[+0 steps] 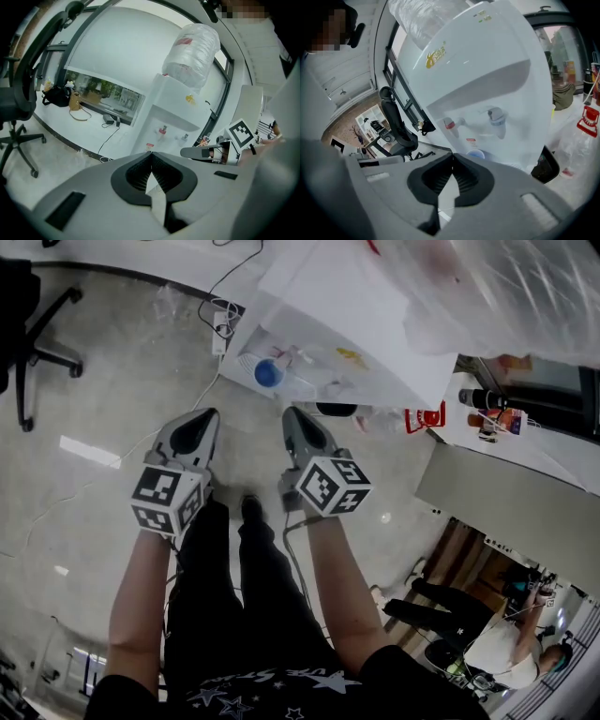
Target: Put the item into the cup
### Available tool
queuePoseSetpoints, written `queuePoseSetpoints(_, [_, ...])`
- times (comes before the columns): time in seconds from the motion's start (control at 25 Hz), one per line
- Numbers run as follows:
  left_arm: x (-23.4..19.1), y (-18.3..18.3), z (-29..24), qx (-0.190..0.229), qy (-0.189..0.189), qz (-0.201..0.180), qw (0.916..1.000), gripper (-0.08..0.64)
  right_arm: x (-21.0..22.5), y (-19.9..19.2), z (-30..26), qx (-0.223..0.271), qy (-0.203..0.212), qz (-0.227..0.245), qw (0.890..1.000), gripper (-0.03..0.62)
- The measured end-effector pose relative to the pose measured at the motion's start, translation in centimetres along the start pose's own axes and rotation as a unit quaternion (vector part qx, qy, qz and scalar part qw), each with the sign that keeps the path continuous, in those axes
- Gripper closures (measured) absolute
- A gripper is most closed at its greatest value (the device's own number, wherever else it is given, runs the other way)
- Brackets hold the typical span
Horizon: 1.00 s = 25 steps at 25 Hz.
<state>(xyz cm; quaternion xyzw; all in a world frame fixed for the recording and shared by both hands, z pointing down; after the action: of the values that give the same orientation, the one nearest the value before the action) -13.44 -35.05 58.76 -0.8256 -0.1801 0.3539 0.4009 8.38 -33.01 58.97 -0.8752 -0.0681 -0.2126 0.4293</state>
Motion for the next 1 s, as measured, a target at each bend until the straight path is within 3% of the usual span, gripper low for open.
queuePoseSetpoints(1.0, [-5.9, -2.8, -4.1, -0.033, -0.007, 0.018, 0.9993, 0.554, 3.4, -1.4, -10.4, 0.013, -0.044, -0.025, 0.999, 0.591])
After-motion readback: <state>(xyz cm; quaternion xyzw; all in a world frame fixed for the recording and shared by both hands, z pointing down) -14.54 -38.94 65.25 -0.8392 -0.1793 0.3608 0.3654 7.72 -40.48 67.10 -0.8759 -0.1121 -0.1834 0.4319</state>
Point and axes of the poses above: the fingertips, and each gripper's own axes: z backward along the fingers, x to its right, y out of its top, the point moved 8 cm from there along z, backward along the fingers, and after that the axes turned 2 degrees about -y, right-handed, at the moved point
